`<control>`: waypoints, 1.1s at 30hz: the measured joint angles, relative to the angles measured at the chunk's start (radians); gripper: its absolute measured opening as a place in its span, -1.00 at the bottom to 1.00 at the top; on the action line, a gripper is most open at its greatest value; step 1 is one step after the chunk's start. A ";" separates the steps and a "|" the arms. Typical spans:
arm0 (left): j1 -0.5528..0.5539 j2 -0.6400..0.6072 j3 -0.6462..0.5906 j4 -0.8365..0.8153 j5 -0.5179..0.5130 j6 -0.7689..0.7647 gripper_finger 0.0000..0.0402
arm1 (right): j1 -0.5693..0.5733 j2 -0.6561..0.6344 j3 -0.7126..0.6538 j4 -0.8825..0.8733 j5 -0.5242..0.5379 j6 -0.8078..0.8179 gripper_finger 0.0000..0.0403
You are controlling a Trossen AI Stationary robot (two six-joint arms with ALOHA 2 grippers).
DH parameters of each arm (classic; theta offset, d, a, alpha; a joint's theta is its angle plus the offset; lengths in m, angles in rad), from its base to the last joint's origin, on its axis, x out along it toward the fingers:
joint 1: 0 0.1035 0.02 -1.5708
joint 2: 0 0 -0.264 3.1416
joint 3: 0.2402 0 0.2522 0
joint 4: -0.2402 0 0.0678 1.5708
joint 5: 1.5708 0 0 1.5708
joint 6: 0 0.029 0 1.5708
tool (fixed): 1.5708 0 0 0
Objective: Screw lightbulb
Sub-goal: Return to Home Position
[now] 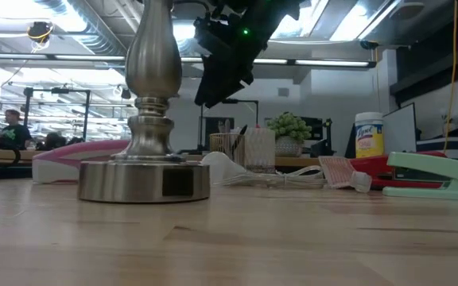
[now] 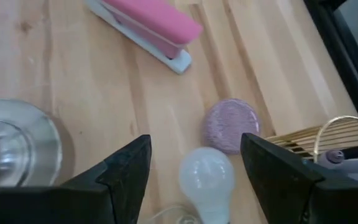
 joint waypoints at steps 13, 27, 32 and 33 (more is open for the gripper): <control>-0.007 0.000 -0.001 -0.181 0.008 -0.089 0.42 | 0.012 -0.016 0.006 -0.032 0.011 0.001 0.25; -0.088 -0.218 0.083 -0.259 0.015 -0.125 0.42 | 0.013 -0.091 0.436 -0.491 0.046 0.003 0.26; -0.104 -0.339 0.083 -0.262 0.014 -0.125 0.42 | 0.013 -0.095 0.615 -0.505 0.028 0.005 0.26; -0.104 -0.358 0.083 -0.262 0.014 -0.125 0.42 | 0.013 -0.095 0.635 -0.491 0.028 0.004 0.26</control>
